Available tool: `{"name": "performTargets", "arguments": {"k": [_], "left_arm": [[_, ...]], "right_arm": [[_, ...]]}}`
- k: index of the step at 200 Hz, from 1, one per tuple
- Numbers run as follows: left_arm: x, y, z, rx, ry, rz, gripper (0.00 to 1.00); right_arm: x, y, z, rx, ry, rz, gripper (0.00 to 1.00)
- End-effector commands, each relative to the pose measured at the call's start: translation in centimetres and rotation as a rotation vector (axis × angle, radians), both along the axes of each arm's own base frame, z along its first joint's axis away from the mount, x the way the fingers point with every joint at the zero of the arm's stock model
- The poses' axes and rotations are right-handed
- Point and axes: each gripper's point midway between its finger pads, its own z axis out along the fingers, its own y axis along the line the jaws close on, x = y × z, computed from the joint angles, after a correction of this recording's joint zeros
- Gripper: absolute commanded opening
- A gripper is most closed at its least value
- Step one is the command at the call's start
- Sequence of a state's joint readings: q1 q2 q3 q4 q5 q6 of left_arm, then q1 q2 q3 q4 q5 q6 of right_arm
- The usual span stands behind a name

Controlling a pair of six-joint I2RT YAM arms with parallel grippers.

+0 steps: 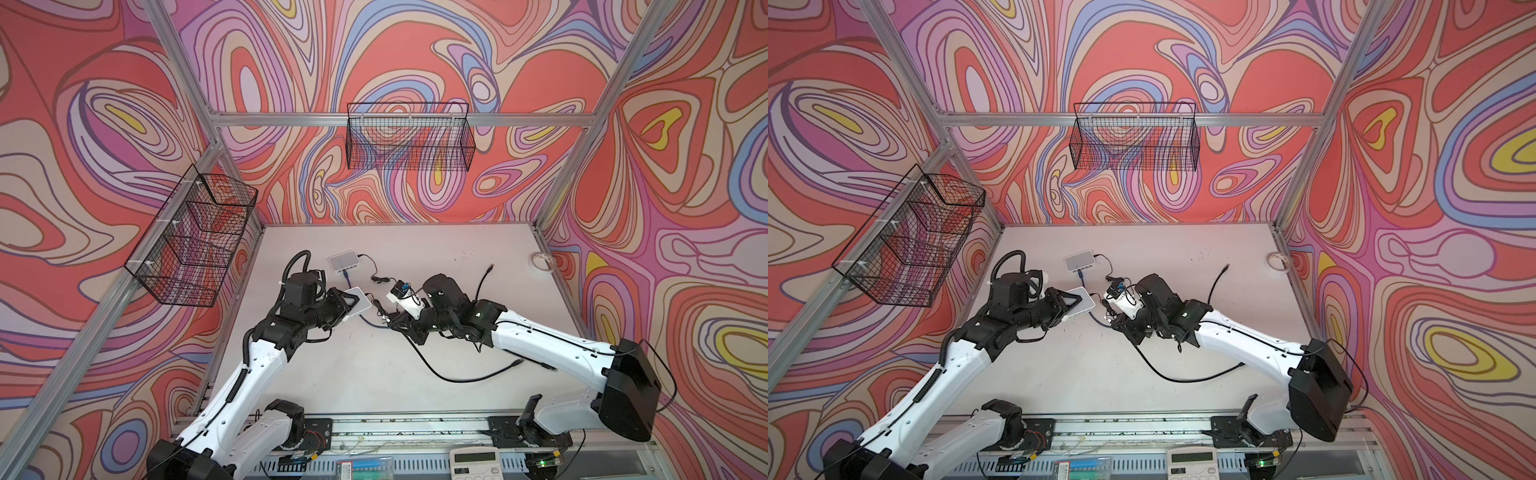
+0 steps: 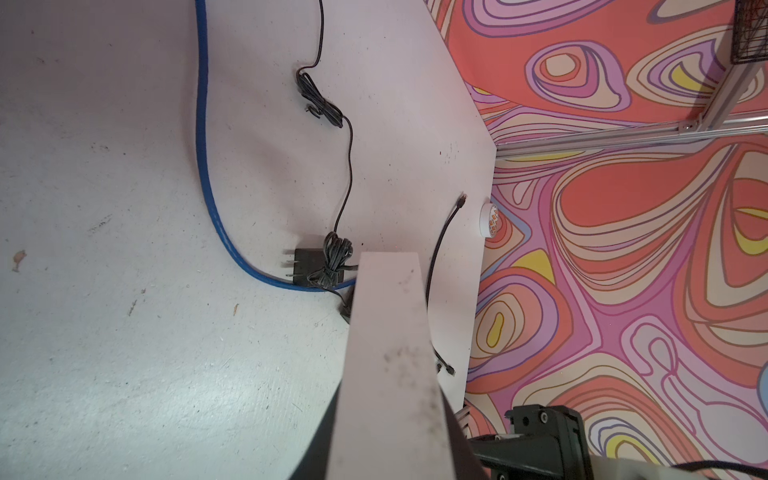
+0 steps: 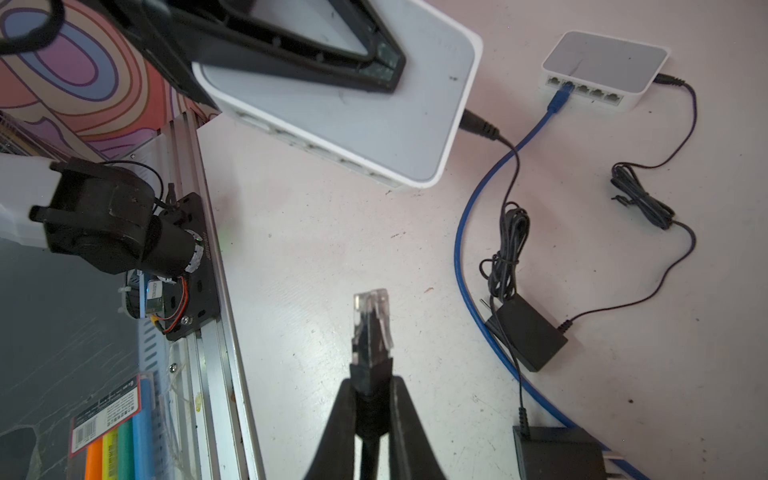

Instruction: Insert the plug into the switch port

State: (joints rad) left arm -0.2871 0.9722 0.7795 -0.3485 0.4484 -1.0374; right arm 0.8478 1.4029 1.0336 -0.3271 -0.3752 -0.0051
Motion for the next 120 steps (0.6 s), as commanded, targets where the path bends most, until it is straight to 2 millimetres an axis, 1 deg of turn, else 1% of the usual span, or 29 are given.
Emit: {"name": "performTargets", "arguments": {"k": [1,21,54,98,114,120], "left_arm": [[0.1,-0.1,1.5,-0.032,-0.051,0.001,0.00],[0.0,0.0,1.5,-0.032,-0.051,0.002,0.00],[-0.3,0.0,1.4,-0.038,-0.043,0.004,0.00],[-0.2,-0.2,0.3,-0.061,0.006,0.023,0.00],[0.2,-0.3,0.4,-0.076,0.006,0.028,0.00],[0.4,-0.4,0.5,-0.081,0.006,0.031,0.00]], "right_arm": [[-0.8,1.0,1.1,0.050,0.010,0.053,0.00],[-1.0,1.1,0.9,0.046,0.015,0.071,0.00],[-0.5,1.2,0.6,0.028,0.001,0.063,0.00],[1.2,1.1,1.1,-0.029,-0.090,-0.010,0.00],[1.9,1.2,1.4,-0.052,-0.133,-0.053,0.00],[2.2,1.2,1.1,-0.079,-0.153,-0.075,0.00]]}}
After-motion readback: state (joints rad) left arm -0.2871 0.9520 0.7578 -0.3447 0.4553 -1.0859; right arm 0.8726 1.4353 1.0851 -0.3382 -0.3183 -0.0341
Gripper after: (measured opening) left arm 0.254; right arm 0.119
